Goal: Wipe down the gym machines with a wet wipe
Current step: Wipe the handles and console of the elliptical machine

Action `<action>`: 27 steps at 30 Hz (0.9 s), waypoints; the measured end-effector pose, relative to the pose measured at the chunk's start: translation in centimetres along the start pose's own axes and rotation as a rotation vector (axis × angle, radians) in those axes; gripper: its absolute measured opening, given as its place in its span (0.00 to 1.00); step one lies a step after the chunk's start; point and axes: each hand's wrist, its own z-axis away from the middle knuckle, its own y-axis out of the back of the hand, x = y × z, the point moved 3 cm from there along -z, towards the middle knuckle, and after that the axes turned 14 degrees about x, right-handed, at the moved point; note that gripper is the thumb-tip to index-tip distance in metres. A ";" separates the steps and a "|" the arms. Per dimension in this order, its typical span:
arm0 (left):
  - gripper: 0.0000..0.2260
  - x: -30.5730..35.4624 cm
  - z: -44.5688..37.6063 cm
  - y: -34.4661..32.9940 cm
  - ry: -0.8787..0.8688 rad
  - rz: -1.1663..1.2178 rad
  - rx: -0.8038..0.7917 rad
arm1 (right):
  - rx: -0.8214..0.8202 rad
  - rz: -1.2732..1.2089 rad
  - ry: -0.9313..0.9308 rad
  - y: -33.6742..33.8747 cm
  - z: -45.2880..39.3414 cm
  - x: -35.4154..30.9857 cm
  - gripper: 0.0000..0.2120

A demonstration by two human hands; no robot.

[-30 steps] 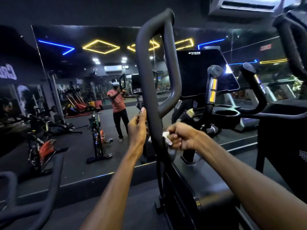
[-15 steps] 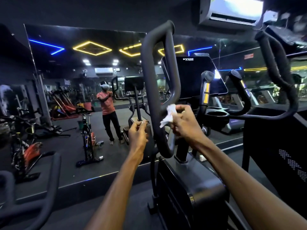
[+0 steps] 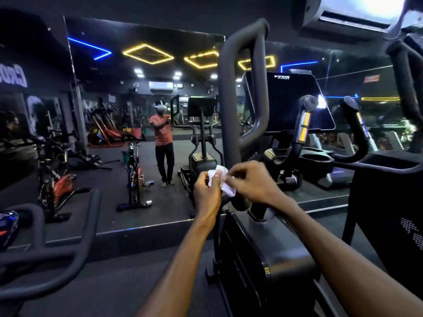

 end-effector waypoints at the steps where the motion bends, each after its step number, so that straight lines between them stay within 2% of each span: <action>1: 0.02 0.0 0.0 -0.2 -0.011 0.011 0.037 | 0.091 -0.098 -0.099 0.8 -0.7 0.4 0.05; 3: 0.03 0.6 0.3 -0.9 -0.040 0.048 0.083 | 0.266 -0.217 -0.275 1.8 -2.3 1.5 0.07; 4: 0.04 0.7 0.7 -1.4 -0.045 0.051 0.092 | 0.302 -0.221 -0.337 1.9 -2.9 2.0 0.06; 7: 0.11 -1.3 2.1 -2.4 -0.024 0.001 0.111 | 0.241 -0.241 -0.410 1.2 -3.6 2.4 0.05; 9: 0.15 -3.9 2.7 -2.7 0.078 -0.072 0.102 | 0.216 -0.282 -0.416 0.5 -3.2 2.2 0.08; 12: 0.11 -4.6 3.4 -3.1 0.166 0.084 0.124 | 0.212 -0.343 -0.394 0.1 -2.7 2.0 0.11; 15: 0.12 -3.9 4.3 -3.9 0.128 0.205 0.040 | 0.249 -0.418 -0.400 -0.3 -2.5 2.3 0.11; 19: 0.22 -7.9 4.8 -4.5 0.250 0.194 -0.008 | 0.457 -0.346 -0.452 -0.1 -3.3 2.7 0.09; 21: 0.18 -8.3 4.8 -4.6 0.276 0.177 0.022 | 0.561 -0.332 -0.491 0.2 -4.0 2.8 0.12; 23: 0.16 -9.1 4.2 -5.1 0.296 0.193 0.052 | 0.616 -0.425 -0.528 0.0 -5.0 2.9 0.15; 27: 0.19 -11.6 3.5 -5.8 0.421 0.230 -0.104 | 0.752 -0.371 -0.561 -1.6 -6.5 2.8 0.23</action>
